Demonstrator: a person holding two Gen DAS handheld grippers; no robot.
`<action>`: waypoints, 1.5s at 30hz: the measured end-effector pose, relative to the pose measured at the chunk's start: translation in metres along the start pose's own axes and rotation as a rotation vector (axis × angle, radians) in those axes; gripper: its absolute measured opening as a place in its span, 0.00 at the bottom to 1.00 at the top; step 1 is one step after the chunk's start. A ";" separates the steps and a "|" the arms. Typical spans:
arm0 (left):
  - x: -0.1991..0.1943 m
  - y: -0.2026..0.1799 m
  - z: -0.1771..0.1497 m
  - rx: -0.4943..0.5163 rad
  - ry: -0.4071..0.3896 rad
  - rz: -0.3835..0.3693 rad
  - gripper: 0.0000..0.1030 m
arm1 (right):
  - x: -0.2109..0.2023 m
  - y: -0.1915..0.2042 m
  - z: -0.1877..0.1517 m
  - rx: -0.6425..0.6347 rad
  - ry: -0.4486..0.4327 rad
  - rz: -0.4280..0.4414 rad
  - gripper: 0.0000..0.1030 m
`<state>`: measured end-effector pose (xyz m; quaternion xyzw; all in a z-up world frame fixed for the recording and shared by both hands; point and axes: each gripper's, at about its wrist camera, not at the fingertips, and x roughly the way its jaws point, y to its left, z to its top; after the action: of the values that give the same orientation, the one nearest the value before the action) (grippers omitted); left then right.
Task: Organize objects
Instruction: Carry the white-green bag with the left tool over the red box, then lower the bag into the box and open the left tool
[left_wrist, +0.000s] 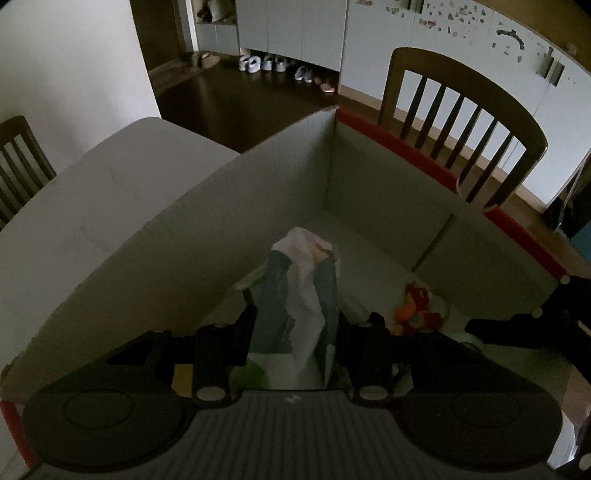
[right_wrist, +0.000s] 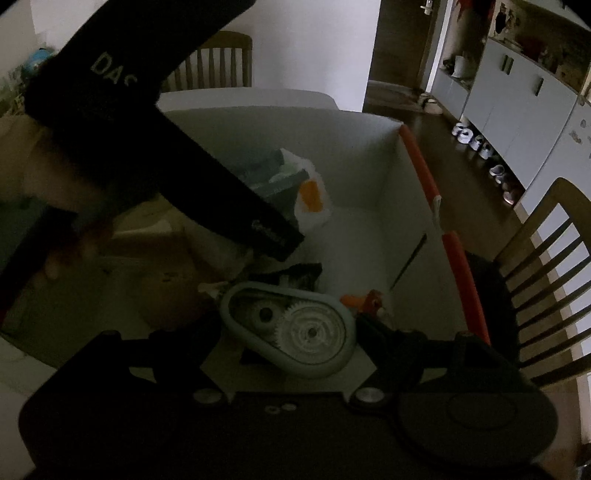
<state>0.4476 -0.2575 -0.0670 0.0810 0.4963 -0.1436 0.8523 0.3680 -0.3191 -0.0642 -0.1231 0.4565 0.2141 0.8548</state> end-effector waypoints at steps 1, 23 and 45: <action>0.001 -0.001 0.000 0.000 0.004 0.002 0.42 | 0.000 -0.002 0.000 0.000 0.001 -0.004 0.77; -0.041 0.011 -0.011 -0.086 -0.114 0.018 0.68 | -0.030 -0.015 -0.004 0.040 -0.074 -0.002 0.82; -0.146 0.010 -0.070 -0.128 -0.303 -0.050 0.68 | -0.122 0.006 -0.011 0.056 -0.233 0.027 0.82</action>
<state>0.3248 -0.2041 0.0255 -0.0083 0.3722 -0.1433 0.9170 0.2975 -0.3490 0.0313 -0.0672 0.3614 0.2257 0.9022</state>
